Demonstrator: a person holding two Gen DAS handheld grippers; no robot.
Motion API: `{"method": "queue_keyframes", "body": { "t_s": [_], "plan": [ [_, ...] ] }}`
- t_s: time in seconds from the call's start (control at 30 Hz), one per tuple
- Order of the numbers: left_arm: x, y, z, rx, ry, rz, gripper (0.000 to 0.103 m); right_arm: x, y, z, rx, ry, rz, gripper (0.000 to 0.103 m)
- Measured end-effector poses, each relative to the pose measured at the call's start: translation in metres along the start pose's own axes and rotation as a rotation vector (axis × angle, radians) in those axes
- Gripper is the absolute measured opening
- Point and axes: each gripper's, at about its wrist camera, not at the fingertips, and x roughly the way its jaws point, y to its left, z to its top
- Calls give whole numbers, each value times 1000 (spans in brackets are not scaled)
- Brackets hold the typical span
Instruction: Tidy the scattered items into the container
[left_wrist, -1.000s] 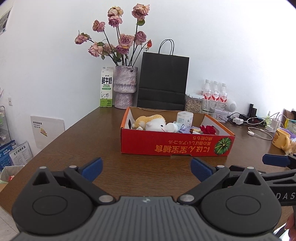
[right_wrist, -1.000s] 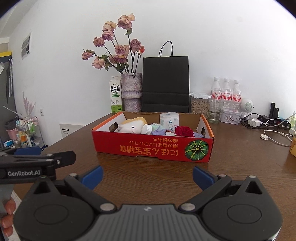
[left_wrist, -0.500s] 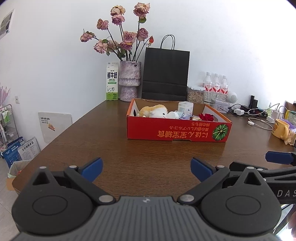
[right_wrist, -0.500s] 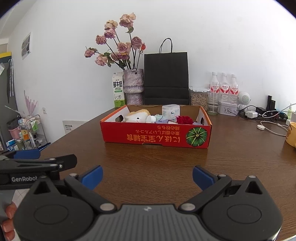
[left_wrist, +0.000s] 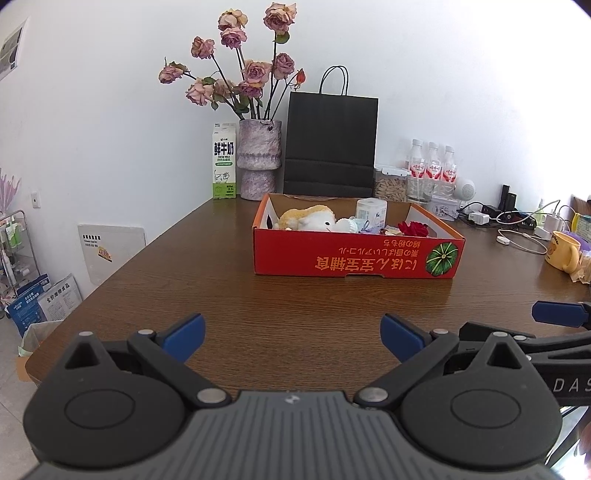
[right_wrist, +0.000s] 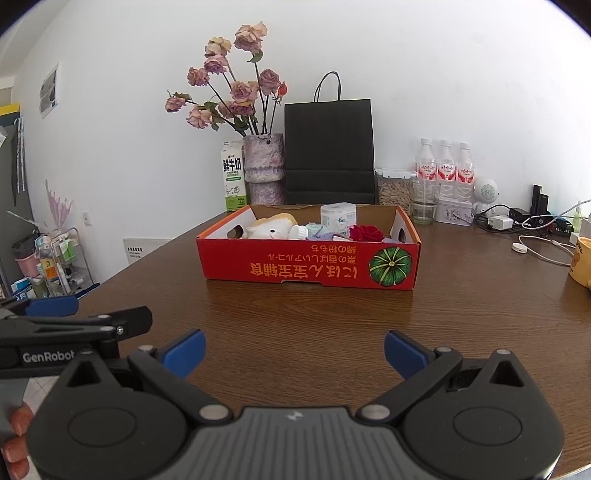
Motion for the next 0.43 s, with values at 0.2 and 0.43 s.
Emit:
{"method": "queue_keyframes", "body": {
  "t_s": [0.2, 0.43],
  "plan": [
    [-1, -2, -1, 5, -10, 5, 103, 0, -1, 0, 0, 0, 1, 103],
    [1, -1, -1, -8, 0, -13, 103, 2, -3, -1, 1, 1, -2, 103]
  ]
}}
